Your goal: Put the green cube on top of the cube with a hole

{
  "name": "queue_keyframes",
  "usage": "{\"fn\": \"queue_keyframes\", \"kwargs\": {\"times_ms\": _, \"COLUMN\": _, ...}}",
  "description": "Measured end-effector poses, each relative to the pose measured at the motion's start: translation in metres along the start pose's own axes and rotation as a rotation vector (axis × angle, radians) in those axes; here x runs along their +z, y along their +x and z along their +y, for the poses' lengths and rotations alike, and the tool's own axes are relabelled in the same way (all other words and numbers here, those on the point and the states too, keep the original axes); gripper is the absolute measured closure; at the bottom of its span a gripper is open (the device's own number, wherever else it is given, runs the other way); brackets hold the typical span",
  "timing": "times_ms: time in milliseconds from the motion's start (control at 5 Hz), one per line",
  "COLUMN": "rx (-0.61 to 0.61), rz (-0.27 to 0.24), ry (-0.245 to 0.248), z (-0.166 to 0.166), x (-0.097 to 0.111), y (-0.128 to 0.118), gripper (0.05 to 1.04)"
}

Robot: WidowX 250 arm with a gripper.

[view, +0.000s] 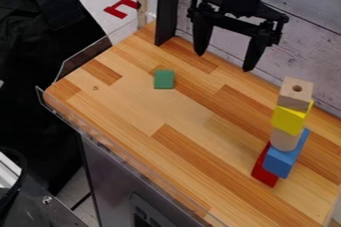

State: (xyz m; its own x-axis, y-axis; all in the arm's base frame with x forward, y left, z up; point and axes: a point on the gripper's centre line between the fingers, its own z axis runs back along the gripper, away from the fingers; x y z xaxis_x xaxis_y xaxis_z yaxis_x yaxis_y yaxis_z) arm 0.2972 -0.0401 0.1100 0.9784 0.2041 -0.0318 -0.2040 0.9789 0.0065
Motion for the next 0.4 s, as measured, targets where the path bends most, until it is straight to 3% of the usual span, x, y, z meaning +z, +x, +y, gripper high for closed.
{"fn": "queue_keyframes", "kwargs": {"times_ms": 200, "rx": 0.002, "rz": 0.038, "ry": 0.013, "z": 0.001, "x": -0.011, "y": -0.003, "gripper": 0.083}}
{"fn": "queue_keyframes", "kwargs": {"times_ms": 400, "rx": 0.106, "rz": 0.035, "ry": 0.021, "z": 0.012, "x": -0.015, "y": 0.0, "gripper": 0.083}}
